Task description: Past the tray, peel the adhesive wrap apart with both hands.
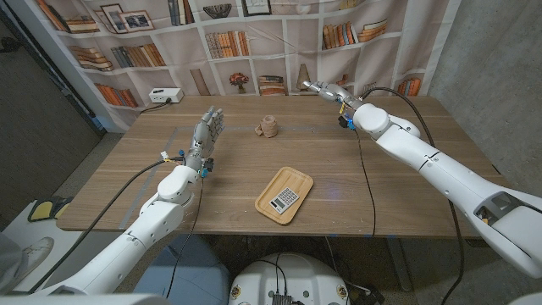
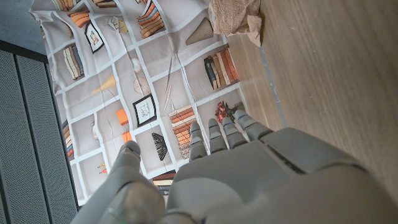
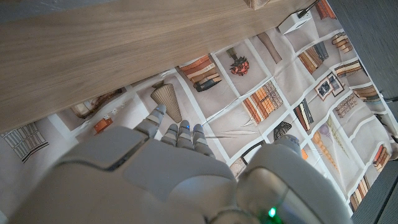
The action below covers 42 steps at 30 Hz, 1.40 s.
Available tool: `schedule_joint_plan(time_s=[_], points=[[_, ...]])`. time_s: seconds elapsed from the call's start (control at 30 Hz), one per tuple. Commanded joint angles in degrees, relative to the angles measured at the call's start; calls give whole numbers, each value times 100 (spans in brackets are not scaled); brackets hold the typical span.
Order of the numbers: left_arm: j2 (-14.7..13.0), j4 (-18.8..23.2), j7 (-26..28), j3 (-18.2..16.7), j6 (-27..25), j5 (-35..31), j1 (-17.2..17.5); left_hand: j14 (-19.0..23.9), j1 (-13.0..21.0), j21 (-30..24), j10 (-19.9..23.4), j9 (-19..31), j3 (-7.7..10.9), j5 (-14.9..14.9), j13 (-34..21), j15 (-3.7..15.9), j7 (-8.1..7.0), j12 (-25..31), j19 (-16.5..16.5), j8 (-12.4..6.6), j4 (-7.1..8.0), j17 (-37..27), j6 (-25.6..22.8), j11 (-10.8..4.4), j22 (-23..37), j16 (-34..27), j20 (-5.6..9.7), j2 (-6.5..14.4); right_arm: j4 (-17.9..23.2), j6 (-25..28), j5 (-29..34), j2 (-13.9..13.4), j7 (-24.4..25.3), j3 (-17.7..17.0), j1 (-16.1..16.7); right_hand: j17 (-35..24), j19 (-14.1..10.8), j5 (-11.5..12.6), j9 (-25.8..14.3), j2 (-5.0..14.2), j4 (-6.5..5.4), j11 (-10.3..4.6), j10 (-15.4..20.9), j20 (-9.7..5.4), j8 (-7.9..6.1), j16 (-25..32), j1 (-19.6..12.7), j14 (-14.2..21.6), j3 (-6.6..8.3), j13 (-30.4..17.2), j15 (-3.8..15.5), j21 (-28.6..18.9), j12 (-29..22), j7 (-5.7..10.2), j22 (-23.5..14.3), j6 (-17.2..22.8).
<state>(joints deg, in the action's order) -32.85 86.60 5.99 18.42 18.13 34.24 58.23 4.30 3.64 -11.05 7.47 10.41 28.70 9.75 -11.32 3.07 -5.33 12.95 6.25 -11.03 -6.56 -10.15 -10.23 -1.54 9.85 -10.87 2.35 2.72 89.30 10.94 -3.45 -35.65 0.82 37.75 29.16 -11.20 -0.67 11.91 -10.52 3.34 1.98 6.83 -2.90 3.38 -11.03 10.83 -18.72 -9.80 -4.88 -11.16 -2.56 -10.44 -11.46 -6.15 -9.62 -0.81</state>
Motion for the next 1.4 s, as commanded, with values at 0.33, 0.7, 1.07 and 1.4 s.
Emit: schedule_joint_plan(time_s=[0.33, 0.7, 1.07, 1.4], points=[[90, -24, -37, 11, 54, 91, 13, 5, 46, -12, 6, 9, 31, 26, -20, -30, 22, -23, 17, 10, -15, -9, -20, 5, 22, 25, -26, 34, -89, 85, 152, 84, -92, 99, -160, -10, -72, -3, -15, 37, 41, 16, 34, 26, -24, 50, -59, -205, 4, -14, -23, -46, -31, -38, -2, 32], [129, -31, -11, 17, 94, 87, 31, 7, 47, -13, -1, 10, 32, 26, -20, -26, 26, -28, 18, 11, -17, -9, -20, 14, 22, 24, -27, 34, -197, 69, 217, 142, -151, 153, -283, -9, -88, -2, -15, 60, 56, 16, 27, 20, -23, 51, -86, -201, 22, -14, -29, -48, -27, -38, -2, 38], [137, -45, -9, 15, 117, 88, 49, 5, 46, -13, 4, 10, 33, 26, -21, -27, 25, -29, 19, 10, -18, -9, -27, 8, 21, 25, -32, 33, -191, 271, 395, 204, -191, 285, -415, -8, -92, -1, -15, 77, 73, 14, 30, 26, -22, 50, -115, -203, 38, -14, -30, -46, -29, -32, -2, 38], [146, -58, -11, 19, 124, 90, 50, 6, 45, -13, 1, 10, 33, 25, -21, -24, 27, -32, 19, 7, -19, -9, -41, 2, 21, 24, -33, 31, -211, 380, 532, 243, -212, 372, -534, -7, -150, -4, -16, 138, 122, 0, 67, 65, -34, 62, -212, -170, 96, -14, -51, -60, -42, -27, -2, 64]])
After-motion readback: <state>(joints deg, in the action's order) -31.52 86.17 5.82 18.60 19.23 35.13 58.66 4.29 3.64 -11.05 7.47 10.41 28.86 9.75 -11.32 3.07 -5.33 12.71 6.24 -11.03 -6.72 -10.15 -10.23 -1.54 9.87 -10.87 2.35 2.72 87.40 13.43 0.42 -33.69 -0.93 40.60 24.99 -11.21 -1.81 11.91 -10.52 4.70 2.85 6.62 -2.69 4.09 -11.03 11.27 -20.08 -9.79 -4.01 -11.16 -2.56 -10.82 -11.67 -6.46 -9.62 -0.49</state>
